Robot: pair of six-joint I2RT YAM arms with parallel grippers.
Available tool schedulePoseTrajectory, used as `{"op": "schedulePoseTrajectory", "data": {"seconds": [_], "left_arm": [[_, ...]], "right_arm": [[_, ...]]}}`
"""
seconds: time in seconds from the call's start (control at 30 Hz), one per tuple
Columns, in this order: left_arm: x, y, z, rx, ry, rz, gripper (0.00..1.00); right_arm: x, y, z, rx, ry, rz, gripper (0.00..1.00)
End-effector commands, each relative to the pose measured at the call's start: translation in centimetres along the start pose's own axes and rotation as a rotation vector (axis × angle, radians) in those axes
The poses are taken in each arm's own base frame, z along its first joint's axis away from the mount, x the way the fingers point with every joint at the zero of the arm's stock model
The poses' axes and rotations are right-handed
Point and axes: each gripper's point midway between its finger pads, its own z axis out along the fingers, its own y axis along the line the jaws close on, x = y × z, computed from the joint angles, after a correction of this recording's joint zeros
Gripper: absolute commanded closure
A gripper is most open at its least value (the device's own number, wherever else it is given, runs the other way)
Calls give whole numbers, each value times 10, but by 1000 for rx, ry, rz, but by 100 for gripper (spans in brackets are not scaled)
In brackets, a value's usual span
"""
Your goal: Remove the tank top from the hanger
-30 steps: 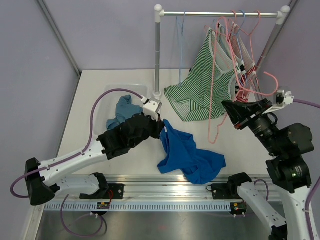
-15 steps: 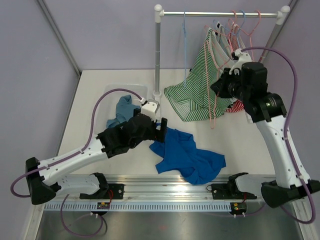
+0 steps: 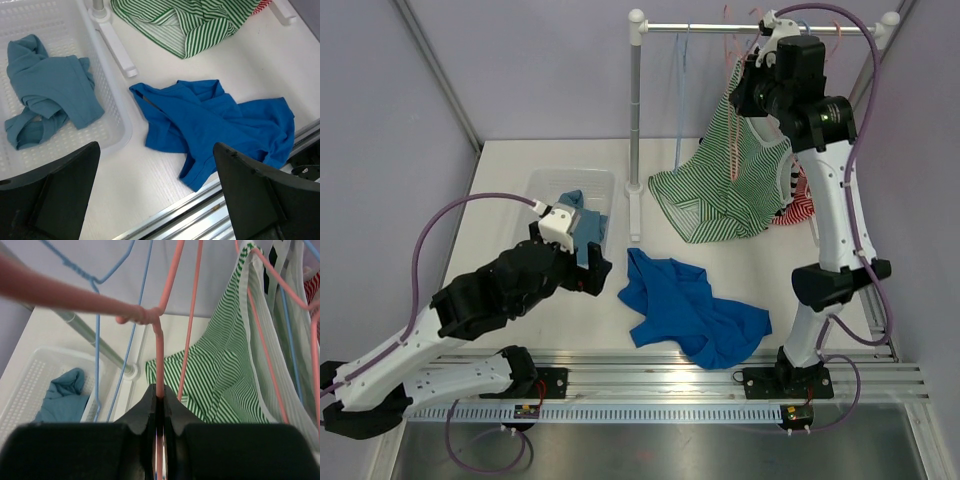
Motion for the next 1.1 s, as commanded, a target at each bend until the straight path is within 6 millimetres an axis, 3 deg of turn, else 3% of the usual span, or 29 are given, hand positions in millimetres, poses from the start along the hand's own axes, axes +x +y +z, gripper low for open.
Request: {"op": "schedulePoseTrajectory", "data": {"seconds": [0.0,0.27,0.33,0.7,0.9,1.03,1.07], "left_arm": [[11,13,-5,-36,11,39,1],[20,20,-6,-47,15,55,1],[24,20,-5,-49,24,59,1],[30,15,0,-29,48,56,1],[29,14,0,-24,43,50,1],[27,11,1,-12,37,43,1],[26,9,1,-3,32,37,1]], "right_arm": [[-7,-5,12,33,1,-51,100],[-22,-4,53,15,-89,-87,100],[-29,-3,55,16,-113,-90,100],[5,-7,96,13,-25,-71,100],[19,-2,99,-18,22,-50,100],[17,12,85,-72,23,-36,100],[18,14,82,-74,25,-32,95]]}}
